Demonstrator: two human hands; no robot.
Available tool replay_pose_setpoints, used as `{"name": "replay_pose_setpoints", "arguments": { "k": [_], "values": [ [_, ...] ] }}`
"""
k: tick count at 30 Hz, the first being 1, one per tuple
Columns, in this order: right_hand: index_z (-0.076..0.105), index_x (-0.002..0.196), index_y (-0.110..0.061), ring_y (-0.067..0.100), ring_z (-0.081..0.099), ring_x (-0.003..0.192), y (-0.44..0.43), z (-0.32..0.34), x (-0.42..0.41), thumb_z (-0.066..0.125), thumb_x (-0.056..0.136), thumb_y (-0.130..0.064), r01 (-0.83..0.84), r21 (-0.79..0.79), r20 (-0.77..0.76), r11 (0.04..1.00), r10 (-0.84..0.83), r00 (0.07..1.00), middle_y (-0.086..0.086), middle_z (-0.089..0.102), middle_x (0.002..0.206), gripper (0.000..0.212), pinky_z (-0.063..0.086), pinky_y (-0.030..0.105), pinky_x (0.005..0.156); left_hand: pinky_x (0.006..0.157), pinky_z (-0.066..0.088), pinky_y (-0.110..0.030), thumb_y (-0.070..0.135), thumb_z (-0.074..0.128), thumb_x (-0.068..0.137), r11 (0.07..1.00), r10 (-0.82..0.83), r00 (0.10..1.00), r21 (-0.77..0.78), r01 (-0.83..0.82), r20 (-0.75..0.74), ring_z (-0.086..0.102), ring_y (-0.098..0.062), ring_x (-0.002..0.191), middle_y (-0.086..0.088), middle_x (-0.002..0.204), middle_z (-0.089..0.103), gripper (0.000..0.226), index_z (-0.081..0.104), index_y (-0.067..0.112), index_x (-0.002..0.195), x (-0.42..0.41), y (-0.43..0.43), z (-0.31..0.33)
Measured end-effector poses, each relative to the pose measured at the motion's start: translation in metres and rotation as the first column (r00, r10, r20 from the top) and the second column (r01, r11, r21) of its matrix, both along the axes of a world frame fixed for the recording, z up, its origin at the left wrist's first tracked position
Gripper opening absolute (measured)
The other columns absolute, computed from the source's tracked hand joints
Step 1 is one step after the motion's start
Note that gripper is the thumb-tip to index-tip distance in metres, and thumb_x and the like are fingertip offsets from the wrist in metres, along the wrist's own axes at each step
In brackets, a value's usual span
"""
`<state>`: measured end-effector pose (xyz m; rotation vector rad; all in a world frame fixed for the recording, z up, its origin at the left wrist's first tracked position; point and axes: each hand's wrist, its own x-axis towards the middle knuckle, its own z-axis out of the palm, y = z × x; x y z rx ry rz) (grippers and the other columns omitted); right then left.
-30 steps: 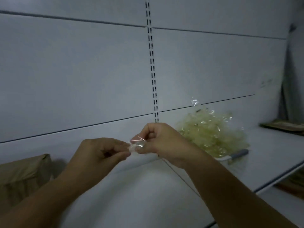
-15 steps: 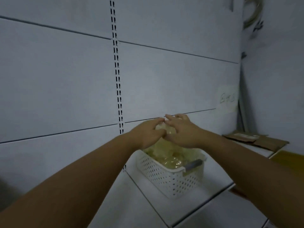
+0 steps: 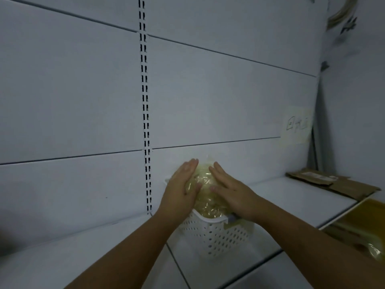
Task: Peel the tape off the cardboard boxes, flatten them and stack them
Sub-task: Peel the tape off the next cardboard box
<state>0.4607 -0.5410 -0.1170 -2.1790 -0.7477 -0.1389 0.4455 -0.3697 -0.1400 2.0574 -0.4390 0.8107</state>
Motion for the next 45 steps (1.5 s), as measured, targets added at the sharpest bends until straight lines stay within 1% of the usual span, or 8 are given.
{"name": "replay_pose_setpoints", "arguments": {
  "k": [3, 12, 22, 26, 30, 33, 38, 45],
  "values": [
    [0.013, 0.144, -0.039, 0.011, 0.037, 0.13, 0.001, 0.001, -0.007, 0.053, 0.092, -0.028, -0.01, 0.275, -0.028, 0.961, 0.018, 0.999, -0.013, 0.024, 0.151, 0.067, 0.04, 0.039, 0.105, 0.116, 0.02, -0.039, 0.025, 0.058, 0.09, 0.997, 0.054, 0.996, 0.055, -0.058, 0.071, 0.005, -0.006, 0.143, 0.012, 0.156, 0.007, 0.067, 0.02, 0.032, 0.145, 0.003, 0.002, 0.002],
    [0.039, 0.139, -0.016, 0.016, 0.024, 0.136, 0.0, -0.006, -0.009, 0.054, 0.09, -0.023, 0.216, 0.129, 0.27, 0.968, -0.243, 0.932, 0.0, 0.034, 0.147, 0.052, 0.021, 0.027, 0.108, 0.116, 0.007, -0.04, 0.04, 0.044, 0.095, 0.902, 0.214, 0.976, 0.377, -0.211, 0.032, -0.001, -0.015, 0.145, 0.001, 0.158, 0.012, 0.056, 0.026, 0.024, 0.146, -0.007, 0.005, 0.02],
    [-0.009, 0.147, -0.011, 0.023, 0.018, 0.142, 0.005, 0.004, -0.022, 0.019, 0.099, -0.041, 0.479, -0.391, 0.51, 0.786, -0.248, 0.824, 0.011, 0.019, 0.155, 0.063, 0.007, 0.043, 0.116, 0.099, 0.031, -0.032, 0.044, 0.055, 0.089, 1.0, -0.007, 0.924, -0.005, 0.005, -0.382, 0.029, -0.02, 0.138, -0.001, 0.152, 0.031, 0.057, 0.036, 0.031, 0.141, -0.028, 0.024, 0.055],
    [0.009, 0.148, -0.017, 0.024, 0.02, 0.142, 0.001, 0.016, -0.026, 0.028, 0.1, -0.038, 0.261, -0.034, 0.133, 0.965, -0.254, 0.958, 0.009, 0.015, 0.157, 0.056, 0.019, 0.036, 0.111, 0.111, 0.023, -0.039, 0.044, 0.044, 0.094, 0.986, 0.124, 0.924, 0.152, -0.073, -0.361, 0.025, -0.021, 0.141, -0.002, 0.155, 0.025, 0.054, 0.031, 0.029, 0.144, -0.035, 0.045, 0.057],
    [0.042, 0.137, -0.015, 0.023, 0.039, 0.131, -0.003, 0.037, -0.035, 0.045, 0.095, -0.025, 0.373, 0.405, 0.164, 0.835, -0.468, 0.868, 0.008, 0.045, 0.143, 0.043, 0.026, 0.027, 0.102, 0.116, 0.008, -0.04, 0.046, 0.032, 0.097, 0.837, 0.329, 0.913, 0.522, -0.163, -0.243, 0.005, -0.021, 0.146, -0.006, 0.158, 0.01, 0.057, 0.021, 0.022, 0.147, -0.042, 0.071, 0.065],
    [0.039, 0.139, -0.014, 0.024, 0.031, 0.136, 0.012, 0.05, -0.047, 0.044, 0.095, -0.029, 0.45, 0.053, 0.546, 0.892, -0.403, 0.734, 0.008, 0.041, 0.146, 0.046, 0.012, 0.036, 0.114, 0.116, 0.003, -0.049, 0.051, 0.023, 0.097, 0.687, 0.436, 0.877, 0.705, -0.179, -0.203, -0.004, -0.022, 0.146, -0.005, 0.159, 0.007, 0.058, 0.02, 0.023, 0.148, -0.046, 0.099, 0.086],
    [0.017, 0.147, -0.029, 0.014, 0.011, 0.143, 0.107, 0.05, -0.08, 0.038, 0.094, -0.05, 0.089, -0.557, 0.378, 0.826, 0.157, 0.912, -0.001, 0.014, 0.157, 0.061, 0.007, 0.032, 0.115, 0.114, -0.003, -0.052, 0.058, 0.014, 0.094, 0.507, 0.621, 0.763, 0.833, -0.219, -0.177, -0.008, -0.022, 0.145, -0.003, 0.159, 0.006, 0.062, 0.016, 0.027, 0.148, -0.069, 0.159, 0.12],
    [0.021, 0.145, -0.03, 0.014, 0.025, 0.139, 0.234, 0.026, -0.113, 0.037, 0.094, -0.051, -0.16, -0.535, 0.288, 0.83, 0.357, 0.888, -0.004, 0.026, 0.154, 0.058, 0.02, 0.03, 0.111, 0.093, 0.042, -0.03, 0.037, 0.054, 0.09, 0.657, 0.693, 0.713, 0.498, -0.565, -0.105, 0.054, -0.02, 0.112, -0.001, 0.127, 0.058, 0.048, 0.043, 0.023, 0.135, -0.185, 0.277, 0.115]
  ]
}}
